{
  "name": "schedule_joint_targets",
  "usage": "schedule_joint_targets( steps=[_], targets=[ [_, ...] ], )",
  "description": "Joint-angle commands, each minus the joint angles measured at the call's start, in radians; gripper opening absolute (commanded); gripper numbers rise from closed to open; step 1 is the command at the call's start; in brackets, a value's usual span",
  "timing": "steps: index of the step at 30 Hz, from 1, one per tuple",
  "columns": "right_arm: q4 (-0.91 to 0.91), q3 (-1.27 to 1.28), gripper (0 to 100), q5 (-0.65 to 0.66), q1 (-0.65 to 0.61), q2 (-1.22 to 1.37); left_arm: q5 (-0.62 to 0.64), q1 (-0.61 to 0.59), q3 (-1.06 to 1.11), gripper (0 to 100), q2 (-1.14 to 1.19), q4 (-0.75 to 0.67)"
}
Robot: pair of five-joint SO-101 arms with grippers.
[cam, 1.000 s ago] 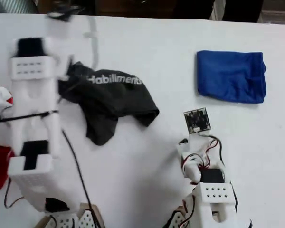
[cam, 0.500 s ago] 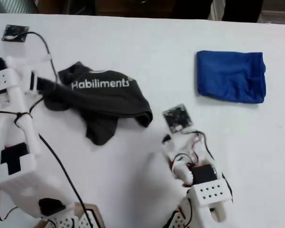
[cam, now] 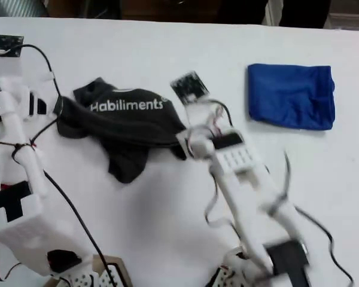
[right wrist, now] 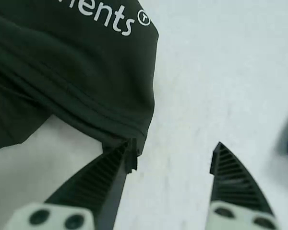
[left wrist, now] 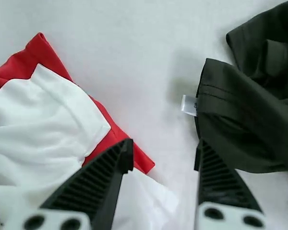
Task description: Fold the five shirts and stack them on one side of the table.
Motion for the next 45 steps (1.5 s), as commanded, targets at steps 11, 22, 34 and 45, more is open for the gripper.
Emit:
schedule_joint_targets(
  steps=[11, 22, 34, 45],
  targets=[
    [0.236, -0.694, 24.7, -0.005, -0.087, 0.645, -0.005, -0.025, -0.004, 23, -0.038, 0.002],
    [0.424, -1.022, 1.9, 0.005, -0.045, 0.800, -0.005, -0.026, -0.002, 23, -0.038, 0.003],
    [0.455, -1.452, 1.9, 0.006, 0.065, 0.800, -0.005, -0.026, -0.002, 23, -0.037, 0.038],
    [0.397, -1.781, 2.0, 0.126, 0.076, 0.811, -0.005, -0.025, -0.001, 23, -0.037, 0.038]
  ],
)
